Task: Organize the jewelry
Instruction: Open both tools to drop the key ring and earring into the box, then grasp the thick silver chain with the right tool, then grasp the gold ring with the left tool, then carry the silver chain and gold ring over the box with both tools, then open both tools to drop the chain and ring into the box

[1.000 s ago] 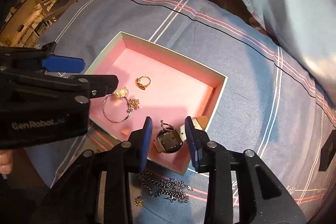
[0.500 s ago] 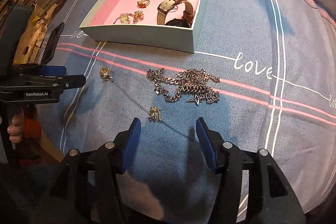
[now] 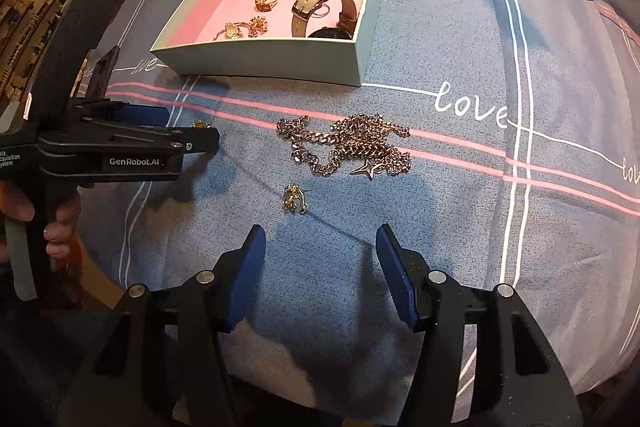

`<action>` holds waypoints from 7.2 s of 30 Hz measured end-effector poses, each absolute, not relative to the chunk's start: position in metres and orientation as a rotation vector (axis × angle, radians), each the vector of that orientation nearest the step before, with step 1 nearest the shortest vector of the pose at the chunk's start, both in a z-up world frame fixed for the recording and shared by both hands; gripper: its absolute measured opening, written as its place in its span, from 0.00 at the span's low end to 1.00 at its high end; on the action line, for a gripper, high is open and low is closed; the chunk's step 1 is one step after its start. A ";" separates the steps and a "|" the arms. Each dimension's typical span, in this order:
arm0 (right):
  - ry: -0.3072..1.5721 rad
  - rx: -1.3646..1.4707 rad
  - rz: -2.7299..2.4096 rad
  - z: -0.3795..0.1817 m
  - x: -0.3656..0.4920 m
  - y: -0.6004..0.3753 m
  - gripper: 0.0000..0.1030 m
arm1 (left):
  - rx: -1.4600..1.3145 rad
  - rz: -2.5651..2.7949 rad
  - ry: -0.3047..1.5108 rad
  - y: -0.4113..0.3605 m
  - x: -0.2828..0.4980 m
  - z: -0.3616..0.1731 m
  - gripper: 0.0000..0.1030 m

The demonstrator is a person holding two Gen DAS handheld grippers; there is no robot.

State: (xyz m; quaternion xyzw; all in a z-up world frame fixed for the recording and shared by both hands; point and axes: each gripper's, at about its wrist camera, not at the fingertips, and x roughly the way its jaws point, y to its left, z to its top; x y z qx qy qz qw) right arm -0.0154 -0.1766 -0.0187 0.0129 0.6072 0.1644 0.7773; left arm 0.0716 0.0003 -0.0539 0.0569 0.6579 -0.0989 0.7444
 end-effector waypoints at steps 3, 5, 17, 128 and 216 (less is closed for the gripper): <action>1.315 0.030 0.354 -0.020 -0.015 -0.181 0.56 | 0.084 -0.245 1.409 0.005 0.063 -0.048 0.73; 1.317 0.039 0.358 -0.021 -0.013 -0.182 0.56 | 0.040 -0.227 1.383 0.014 0.064 -0.041 0.73; 1.327 0.053 0.357 -0.024 -0.004 -0.183 0.59 | 0.080 -0.246 1.440 0.007 0.075 -0.056 0.73; 0.837 0.009 0.487 0.209 0.073 -0.136 0.39 | 0.045 -0.177 1.215 0.030 0.075 0.075 0.14; 1.336 -0.016 0.354 -0.014 -0.008 -0.166 0.75 | 0.131 -0.237 1.471 -0.005 0.046 -0.038 0.92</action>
